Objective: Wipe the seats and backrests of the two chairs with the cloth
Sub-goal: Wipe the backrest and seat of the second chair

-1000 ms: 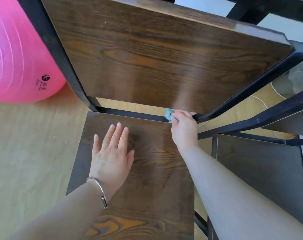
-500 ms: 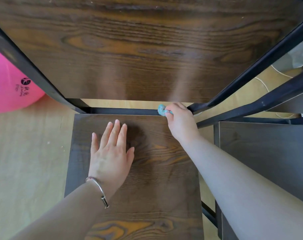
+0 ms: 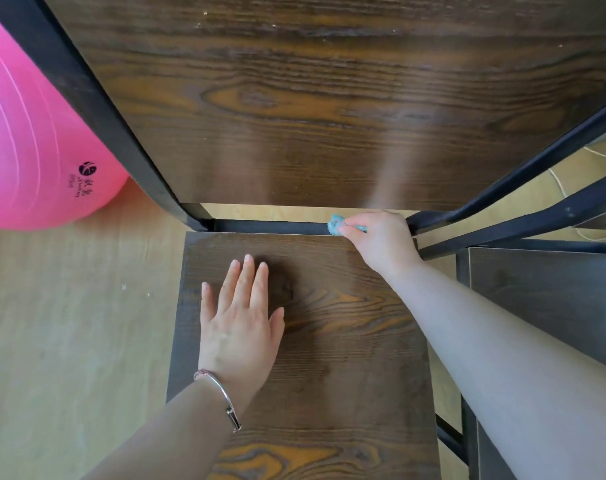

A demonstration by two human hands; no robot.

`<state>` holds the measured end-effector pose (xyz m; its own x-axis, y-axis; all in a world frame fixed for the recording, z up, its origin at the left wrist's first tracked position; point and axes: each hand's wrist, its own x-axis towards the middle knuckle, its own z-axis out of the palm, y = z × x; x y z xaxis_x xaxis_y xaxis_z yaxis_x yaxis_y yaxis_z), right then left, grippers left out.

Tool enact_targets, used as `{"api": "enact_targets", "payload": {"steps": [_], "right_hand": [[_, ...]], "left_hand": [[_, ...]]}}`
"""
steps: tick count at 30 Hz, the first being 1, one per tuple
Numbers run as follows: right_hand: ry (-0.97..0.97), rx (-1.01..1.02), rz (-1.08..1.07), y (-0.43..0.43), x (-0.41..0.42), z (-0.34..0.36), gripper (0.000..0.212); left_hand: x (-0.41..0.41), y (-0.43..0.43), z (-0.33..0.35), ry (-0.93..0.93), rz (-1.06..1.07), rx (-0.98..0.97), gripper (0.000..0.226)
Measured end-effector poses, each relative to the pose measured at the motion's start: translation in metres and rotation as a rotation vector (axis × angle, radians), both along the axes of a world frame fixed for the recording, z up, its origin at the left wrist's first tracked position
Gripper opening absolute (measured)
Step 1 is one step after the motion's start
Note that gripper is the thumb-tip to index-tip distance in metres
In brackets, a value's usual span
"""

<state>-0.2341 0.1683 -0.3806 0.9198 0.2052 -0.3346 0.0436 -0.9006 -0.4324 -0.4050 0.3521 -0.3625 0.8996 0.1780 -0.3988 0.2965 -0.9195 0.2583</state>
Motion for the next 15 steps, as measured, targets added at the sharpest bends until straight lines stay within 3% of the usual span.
{"api": "enact_targets", "payload": {"steps": [9,15], "right_hand": [[0.153,-0.011,0.115,0.090,-0.009,0.007,0.032],[0.072,-0.129,0.232,0.200,-0.029,-0.004,0.016]], "left_hand": [[-0.016,0.026,-0.003,-0.034,0.121,0.019,0.066],[-0.019,0.040,0.003,-0.049,0.160,0.015,0.067]]}}
